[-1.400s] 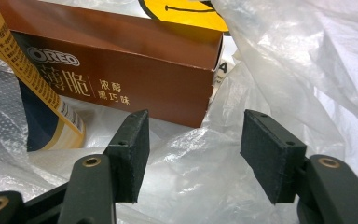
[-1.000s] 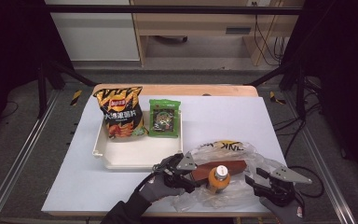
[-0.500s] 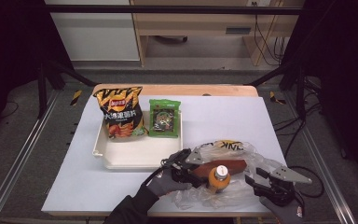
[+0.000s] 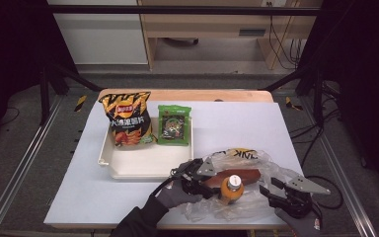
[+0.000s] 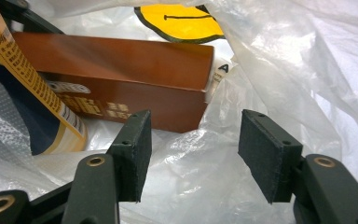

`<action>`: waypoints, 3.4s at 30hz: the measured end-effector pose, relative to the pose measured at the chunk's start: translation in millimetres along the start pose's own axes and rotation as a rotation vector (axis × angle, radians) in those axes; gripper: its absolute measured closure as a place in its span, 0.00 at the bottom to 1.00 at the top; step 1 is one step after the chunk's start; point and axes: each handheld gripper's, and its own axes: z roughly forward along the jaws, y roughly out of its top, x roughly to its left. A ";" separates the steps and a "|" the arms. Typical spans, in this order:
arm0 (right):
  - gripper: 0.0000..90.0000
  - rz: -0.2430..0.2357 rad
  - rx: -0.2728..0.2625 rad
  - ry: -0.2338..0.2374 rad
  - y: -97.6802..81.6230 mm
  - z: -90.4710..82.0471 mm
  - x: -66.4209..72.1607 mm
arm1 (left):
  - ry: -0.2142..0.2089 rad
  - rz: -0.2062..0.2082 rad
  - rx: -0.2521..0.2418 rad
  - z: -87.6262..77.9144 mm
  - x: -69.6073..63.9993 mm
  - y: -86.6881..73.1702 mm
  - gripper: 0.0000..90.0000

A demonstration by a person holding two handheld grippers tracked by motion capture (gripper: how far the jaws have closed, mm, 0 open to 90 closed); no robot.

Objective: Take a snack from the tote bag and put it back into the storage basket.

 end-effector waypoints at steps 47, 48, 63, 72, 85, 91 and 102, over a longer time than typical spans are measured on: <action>0.95 0.048 0.005 -0.068 45.3 46.9 -32.8 | -0.073 0.027 -0.191 -59.1 12.1 20.9 0.48; 0.95 0.050 0.021 -0.070 41.8 47.5 -33.5 | -0.070 0.027 -0.200 -61.7 12.2 23.2 0.48; 0.86 0.054 -0.007 -0.052 35.7 35.9 -29.8 | -0.045 0.023 -0.253 -100.1 14.3 52.6 0.48; 0.62 0.009 -0.141 -0.016 48.8 6.6 -15.8 | -0.029 0.004 -0.279 -118.8 18.3 51.8 0.48; 0.52 -0.041 -0.201 0.006 62.9 -12.0 2.9 | 0.044 -0.003 -0.286 -162.1 28.2 31.2 0.48; 0.49 -0.037 -0.201 -0.011 61.1 -10.8 1.0 | 0.085 -0.039 -0.278 -180.2 37.4 8.4 0.48; 0.46 -0.037 -0.197 -0.034 59.2 -9.2 -0.8 | 0.143 -0.089 -0.261 -201.8 53.9 -26.7 0.48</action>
